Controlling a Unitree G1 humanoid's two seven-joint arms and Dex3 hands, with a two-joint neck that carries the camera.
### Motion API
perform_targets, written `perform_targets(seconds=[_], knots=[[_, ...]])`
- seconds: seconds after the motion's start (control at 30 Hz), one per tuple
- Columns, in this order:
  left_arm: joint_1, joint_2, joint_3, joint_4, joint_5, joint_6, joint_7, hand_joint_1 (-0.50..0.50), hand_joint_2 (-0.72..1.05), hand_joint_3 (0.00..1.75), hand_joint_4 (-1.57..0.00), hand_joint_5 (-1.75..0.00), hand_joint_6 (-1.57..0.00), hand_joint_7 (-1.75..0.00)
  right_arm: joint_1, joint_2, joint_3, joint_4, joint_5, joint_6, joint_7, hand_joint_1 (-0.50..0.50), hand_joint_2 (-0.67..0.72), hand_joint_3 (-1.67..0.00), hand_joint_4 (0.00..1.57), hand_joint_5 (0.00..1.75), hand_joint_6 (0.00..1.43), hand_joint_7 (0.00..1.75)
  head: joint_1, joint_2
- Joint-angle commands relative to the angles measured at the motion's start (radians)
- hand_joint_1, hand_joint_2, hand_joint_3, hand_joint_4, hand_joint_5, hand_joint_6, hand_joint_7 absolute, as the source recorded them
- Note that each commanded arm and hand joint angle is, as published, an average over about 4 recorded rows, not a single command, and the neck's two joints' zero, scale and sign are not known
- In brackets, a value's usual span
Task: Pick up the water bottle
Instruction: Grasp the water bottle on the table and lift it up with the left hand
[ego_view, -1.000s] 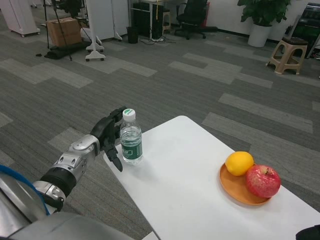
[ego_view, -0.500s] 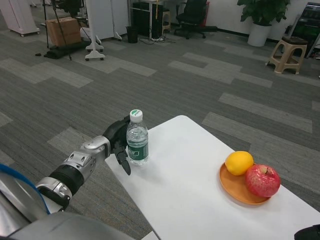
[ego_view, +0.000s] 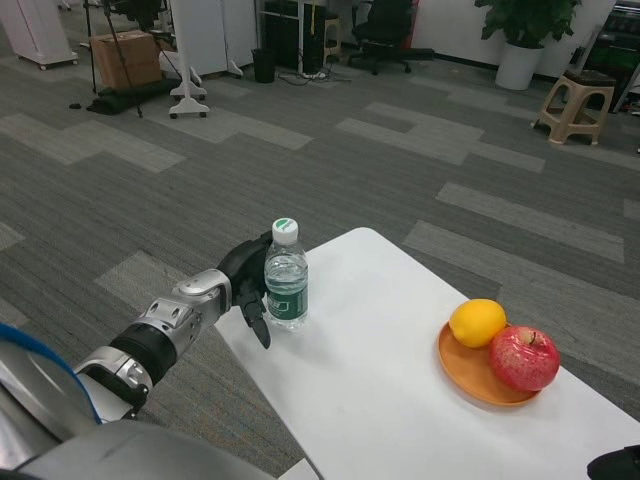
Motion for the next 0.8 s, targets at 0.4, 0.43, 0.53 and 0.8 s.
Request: perform_targets(seconds=[0.4,0.43,0.53,0.8], knots=[[-0.034,-0.039,-0.006,0.069,-0.090,-0.122,0.002,-0.50,-0.30,0.09,0.00,-1.51,-0.05,-1.17,0.008,0.003,-0.005,-0.007,0.006,0.001,-0.002,-0.17,0.66,0.00,0.00,0.00,0.00,0.00,0.001,0.002],[-0.036,-0.044,-0.007,0.078,-0.090,-0.136,0.002,-0.45,-0.26,0.09,0.00,-1.64,-0.09,-1.31,0.008,0.004,-0.005,-0.007,0.006,0.001,-0.002,-0.17,0.66,0.00,0.00,0.00,0.00,0.00,0.001,0.001],[-0.039,-0.051,-0.018,0.099,-0.085,-0.171,0.002,0.24,-0.08,0.02,0.00,-1.75,-0.22,-1.48,0.008,0.007,-0.005,-0.007,0.006,0.001,-0.002,-0.17,0.66,0.00,0.00,0.00,0.00,0.00,0.000,0.001],[-0.053,-0.058,-0.035,0.116,0.025,-0.214,0.001,0.50,0.07,0.02,-0.29,-1.75,-0.60,-1.66,0.014,0.014,-0.004,-0.009,0.006,0.001,-0.002,-0.17,0.66,0.00,0.00,0.00,0.00,0.00,-0.004,0.004]])
